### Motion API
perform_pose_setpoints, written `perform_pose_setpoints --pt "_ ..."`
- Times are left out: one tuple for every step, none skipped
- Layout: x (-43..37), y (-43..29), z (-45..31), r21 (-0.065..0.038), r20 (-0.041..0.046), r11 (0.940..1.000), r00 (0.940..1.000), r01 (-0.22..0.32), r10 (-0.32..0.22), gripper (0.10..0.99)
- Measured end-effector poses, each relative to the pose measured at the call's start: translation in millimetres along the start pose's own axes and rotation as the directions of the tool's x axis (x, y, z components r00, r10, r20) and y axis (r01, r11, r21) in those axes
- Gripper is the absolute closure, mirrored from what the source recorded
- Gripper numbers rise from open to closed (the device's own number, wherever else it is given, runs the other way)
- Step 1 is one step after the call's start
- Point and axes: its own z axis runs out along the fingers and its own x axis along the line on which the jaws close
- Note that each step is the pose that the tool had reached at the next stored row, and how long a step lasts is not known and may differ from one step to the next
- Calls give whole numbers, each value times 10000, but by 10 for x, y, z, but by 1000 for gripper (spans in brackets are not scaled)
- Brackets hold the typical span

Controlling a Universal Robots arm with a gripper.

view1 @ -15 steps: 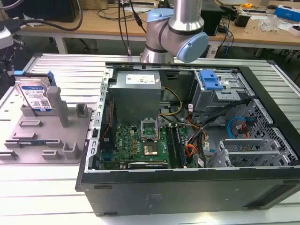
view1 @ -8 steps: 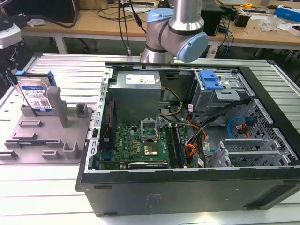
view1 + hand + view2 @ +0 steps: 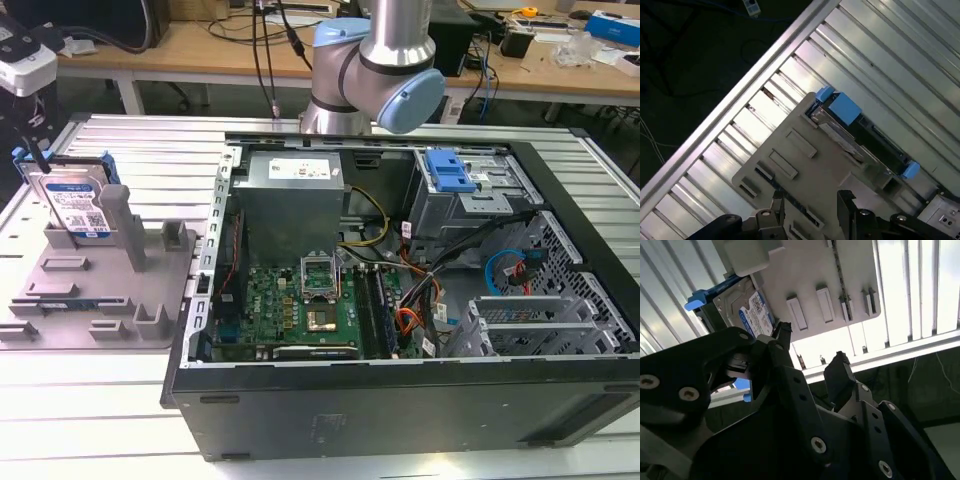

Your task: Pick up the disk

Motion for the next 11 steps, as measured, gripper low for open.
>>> perform_pose_setpoints --pt "0 0 0 1 -5 9999 9999 141 -141 545" --pt "-1 -1 0 0 -22 9982 9982 596 -596 545" --pt "-1 -1 0 0 -34 9958 9958 914 -914 545" --pt "-1 0 0 0 -39 9942 9942 1078 -1078 545" --pt "-1 -1 0 2 -44 9921 9920 1258 -1258 545" --pt "-1 -1 0 3 -50 9889 9889 1485 -1485 545" --pt "-1 -1 0 4 -56 9857 9857 1682 -1682 545" --pt "-1 -1 0 5 -60 9831 9831 1832 -1832 545" --pt "-1 -1 0 7 -64 9798 9798 2001 -2001 545" --pt "-1 -1 0 9 -76 9703 9703 2419 -2419 545" --pt "-1 -1 0 10 -85 9626 9626 2709 -2709 545"
